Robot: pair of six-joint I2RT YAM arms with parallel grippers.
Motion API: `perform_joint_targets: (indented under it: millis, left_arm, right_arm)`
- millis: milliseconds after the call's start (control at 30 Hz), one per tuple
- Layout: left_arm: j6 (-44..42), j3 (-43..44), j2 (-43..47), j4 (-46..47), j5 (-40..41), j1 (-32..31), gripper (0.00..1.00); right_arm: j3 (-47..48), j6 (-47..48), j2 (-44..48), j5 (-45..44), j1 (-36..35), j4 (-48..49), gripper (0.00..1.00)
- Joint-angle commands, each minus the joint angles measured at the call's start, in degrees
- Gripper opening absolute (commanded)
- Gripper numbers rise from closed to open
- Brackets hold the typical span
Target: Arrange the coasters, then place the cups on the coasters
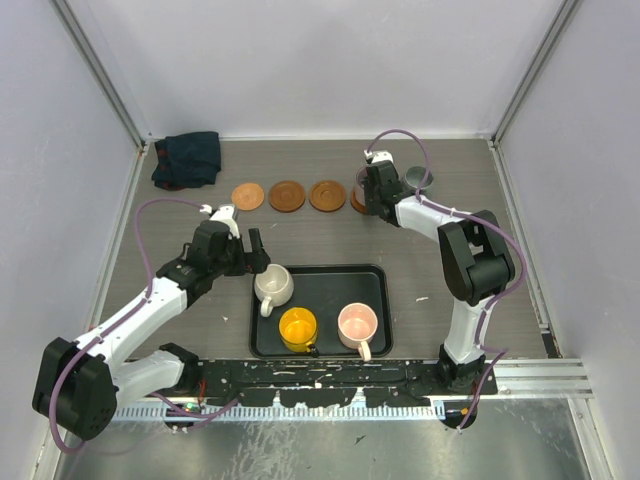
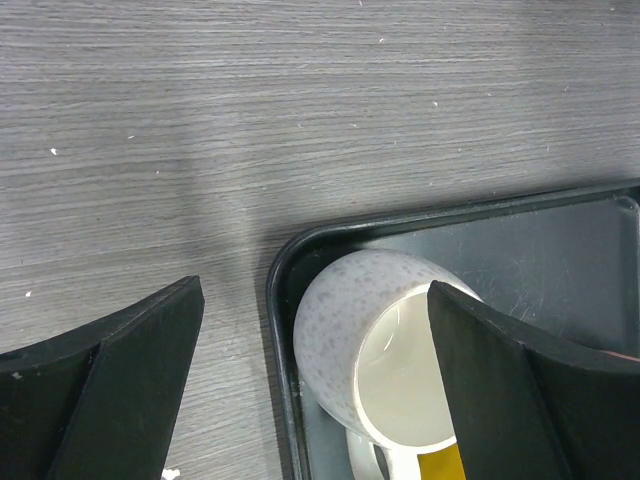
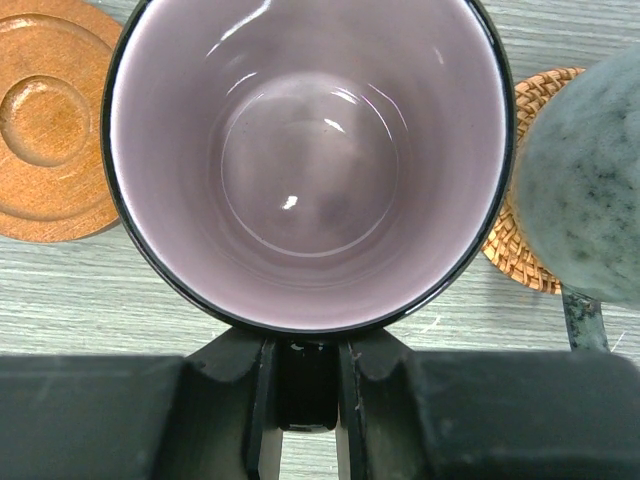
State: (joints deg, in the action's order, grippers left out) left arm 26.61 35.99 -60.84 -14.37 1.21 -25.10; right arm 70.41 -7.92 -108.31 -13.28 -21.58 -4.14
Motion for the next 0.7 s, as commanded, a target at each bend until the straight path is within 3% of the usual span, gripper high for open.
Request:
perform_joint_targets:
  millis: [0,667]
  left_arm:
    - [0.7,0.3,1.6,2.6,-0.6,0.3,0.95]
    - [0.5,0.4,2.2,1.9,-0.8,0.4,0.95]
  right_arm:
    - [3.5,-0.8,0.8,-2.5,-0.1,6.0,0.01]
    - [4.2,-2.9,-0.8,-1.1,-0.1,6.3,0.02]
